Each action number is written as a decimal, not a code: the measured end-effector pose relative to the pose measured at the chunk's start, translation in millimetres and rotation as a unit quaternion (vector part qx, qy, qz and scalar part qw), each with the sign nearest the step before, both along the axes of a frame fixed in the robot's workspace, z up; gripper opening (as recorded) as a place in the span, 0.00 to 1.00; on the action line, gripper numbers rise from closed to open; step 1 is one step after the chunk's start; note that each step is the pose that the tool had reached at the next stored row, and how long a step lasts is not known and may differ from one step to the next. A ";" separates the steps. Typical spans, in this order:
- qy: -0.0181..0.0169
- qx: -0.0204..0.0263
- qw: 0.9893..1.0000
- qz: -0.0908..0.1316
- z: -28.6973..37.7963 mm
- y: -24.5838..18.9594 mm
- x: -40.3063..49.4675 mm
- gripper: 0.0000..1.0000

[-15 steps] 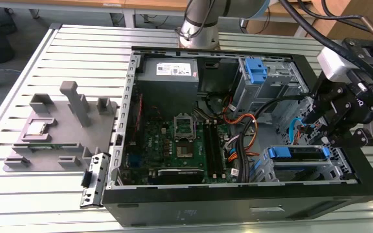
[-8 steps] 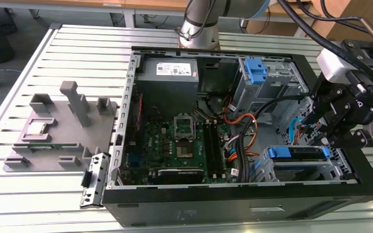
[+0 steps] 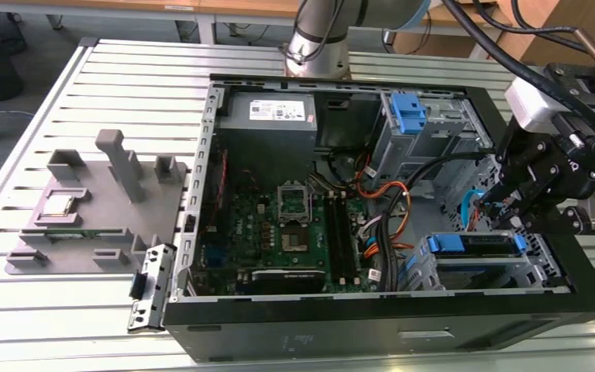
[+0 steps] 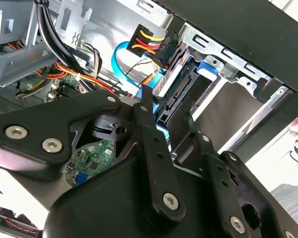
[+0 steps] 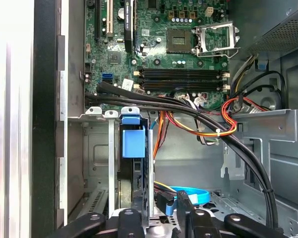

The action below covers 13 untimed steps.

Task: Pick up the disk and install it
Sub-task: 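Insert the first disk wire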

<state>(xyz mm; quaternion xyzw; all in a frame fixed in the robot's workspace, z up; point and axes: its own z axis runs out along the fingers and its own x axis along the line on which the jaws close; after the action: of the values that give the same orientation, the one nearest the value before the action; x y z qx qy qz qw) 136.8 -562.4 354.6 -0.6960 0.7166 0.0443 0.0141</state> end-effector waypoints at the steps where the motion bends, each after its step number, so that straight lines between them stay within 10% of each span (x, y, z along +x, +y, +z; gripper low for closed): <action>1: 0.000 0.000 1.000 0.000 0.0 0.0 0.0 0.40; 13: 0.000 0.000 1.000 0.000 0.0 0.0 0.0 0.24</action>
<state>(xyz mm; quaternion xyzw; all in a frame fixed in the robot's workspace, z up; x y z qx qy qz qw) 136.8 -562.4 354.6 -0.6960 0.7166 0.0442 0.0141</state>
